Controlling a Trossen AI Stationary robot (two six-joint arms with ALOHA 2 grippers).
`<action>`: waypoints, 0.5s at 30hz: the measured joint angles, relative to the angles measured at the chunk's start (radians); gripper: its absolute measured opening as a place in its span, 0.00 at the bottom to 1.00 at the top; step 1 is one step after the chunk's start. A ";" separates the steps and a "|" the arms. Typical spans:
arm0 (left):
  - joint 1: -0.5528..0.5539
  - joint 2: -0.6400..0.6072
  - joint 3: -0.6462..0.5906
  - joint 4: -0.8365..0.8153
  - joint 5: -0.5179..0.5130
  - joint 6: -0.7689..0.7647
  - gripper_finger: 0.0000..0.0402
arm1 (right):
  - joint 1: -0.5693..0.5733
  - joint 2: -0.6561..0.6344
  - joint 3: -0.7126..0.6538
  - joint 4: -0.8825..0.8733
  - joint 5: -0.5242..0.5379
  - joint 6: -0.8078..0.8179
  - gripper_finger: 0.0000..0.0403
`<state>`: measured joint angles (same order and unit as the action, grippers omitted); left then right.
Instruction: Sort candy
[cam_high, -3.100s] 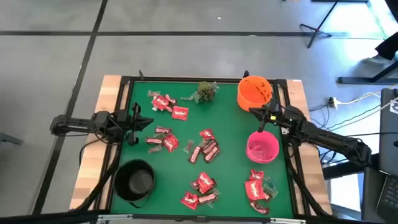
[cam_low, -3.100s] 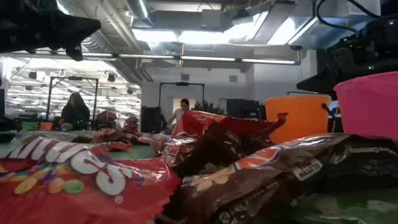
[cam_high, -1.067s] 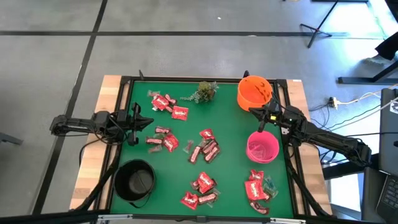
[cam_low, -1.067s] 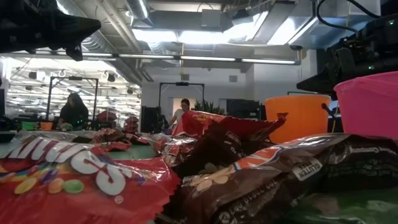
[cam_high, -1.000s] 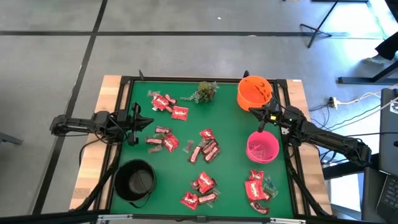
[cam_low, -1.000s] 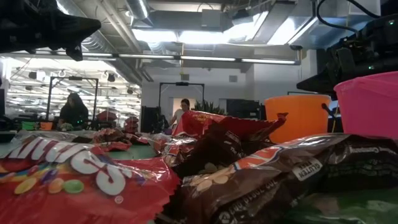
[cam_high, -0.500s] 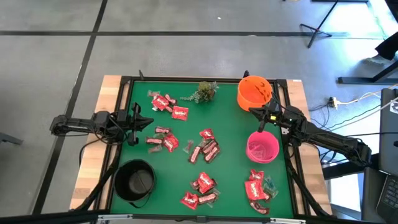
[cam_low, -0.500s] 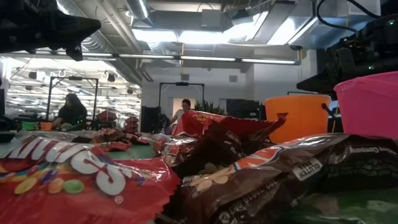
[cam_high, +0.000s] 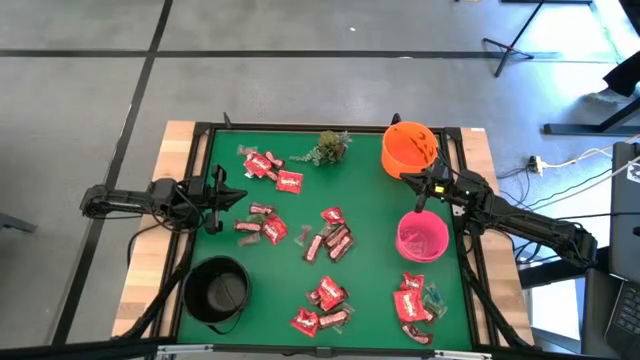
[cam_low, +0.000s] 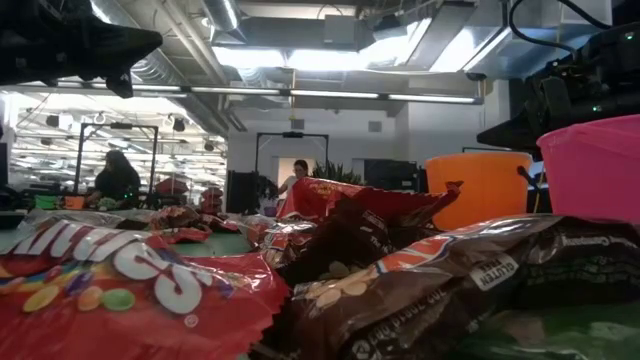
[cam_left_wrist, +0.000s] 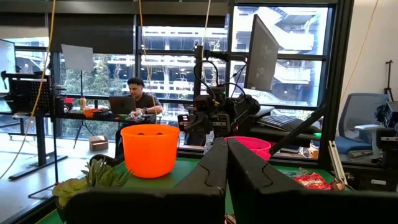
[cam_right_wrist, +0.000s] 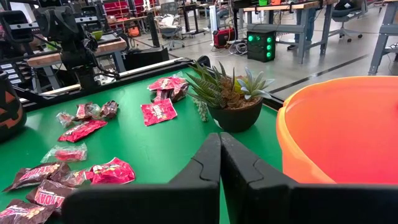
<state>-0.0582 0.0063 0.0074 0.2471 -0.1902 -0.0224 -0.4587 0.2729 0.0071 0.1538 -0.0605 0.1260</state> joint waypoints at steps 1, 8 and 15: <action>0.000 0.000 0.000 0.000 0.000 0.000 0.00 | 0.000 0.000 0.000 0.000 0.000 0.000 0.00; 0.000 0.000 0.000 0.000 0.000 0.000 0.00 | 0.000 0.000 0.000 0.000 0.000 0.000 0.00; 0.000 0.000 0.000 0.000 0.000 0.000 0.00 | 0.000 0.000 0.000 0.028 0.000 0.000 0.00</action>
<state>-0.0582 0.0059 0.0071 0.2472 -0.1902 -0.0225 -0.4583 0.2729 0.0074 0.1815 -0.0601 0.1261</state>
